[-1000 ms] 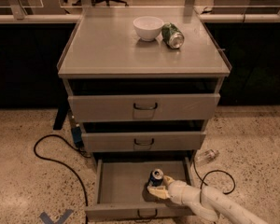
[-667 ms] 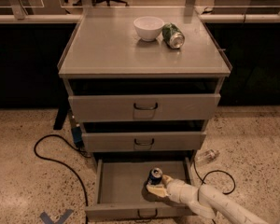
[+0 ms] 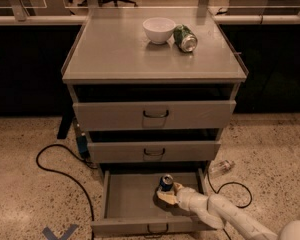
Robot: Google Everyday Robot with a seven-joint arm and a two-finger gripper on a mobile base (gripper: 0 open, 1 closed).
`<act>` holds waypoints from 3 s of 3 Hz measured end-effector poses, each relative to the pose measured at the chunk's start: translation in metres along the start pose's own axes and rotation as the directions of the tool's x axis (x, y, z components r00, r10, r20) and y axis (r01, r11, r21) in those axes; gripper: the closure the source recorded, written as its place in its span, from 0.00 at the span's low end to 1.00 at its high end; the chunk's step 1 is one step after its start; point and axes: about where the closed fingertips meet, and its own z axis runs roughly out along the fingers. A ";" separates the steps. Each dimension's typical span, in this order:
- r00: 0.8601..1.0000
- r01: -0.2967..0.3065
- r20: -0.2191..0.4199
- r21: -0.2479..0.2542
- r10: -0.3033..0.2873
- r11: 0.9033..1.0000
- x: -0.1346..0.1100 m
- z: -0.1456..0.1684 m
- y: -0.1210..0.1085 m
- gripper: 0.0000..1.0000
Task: Place pepsi can into bottom drawer
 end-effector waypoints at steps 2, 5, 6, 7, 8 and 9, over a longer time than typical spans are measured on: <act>0.994 -0.025 -0.102 0.079 0.033 0.997 0.062 0.057 -0.005 1.00; 0.993 -0.024 -0.111 0.087 0.034 0.996 0.067 0.062 -0.005 0.58; 0.993 -0.024 -0.111 0.087 0.034 0.996 0.067 0.062 -0.005 0.36; 0.993 -0.024 -0.111 0.087 0.034 0.996 0.067 0.062 -0.005 0.12; 0.993 -0.024 -0.111 0.087 0.034 0.996 0.067 0.062 -0.005 0.00; 0.993 -0.024 -0.111 0.087 0.034 0.996 0.067 0.062 -0.005 0.00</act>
Offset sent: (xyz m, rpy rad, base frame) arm 0.0165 0.0516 -0.1497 -0.1754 0.1562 -0.1189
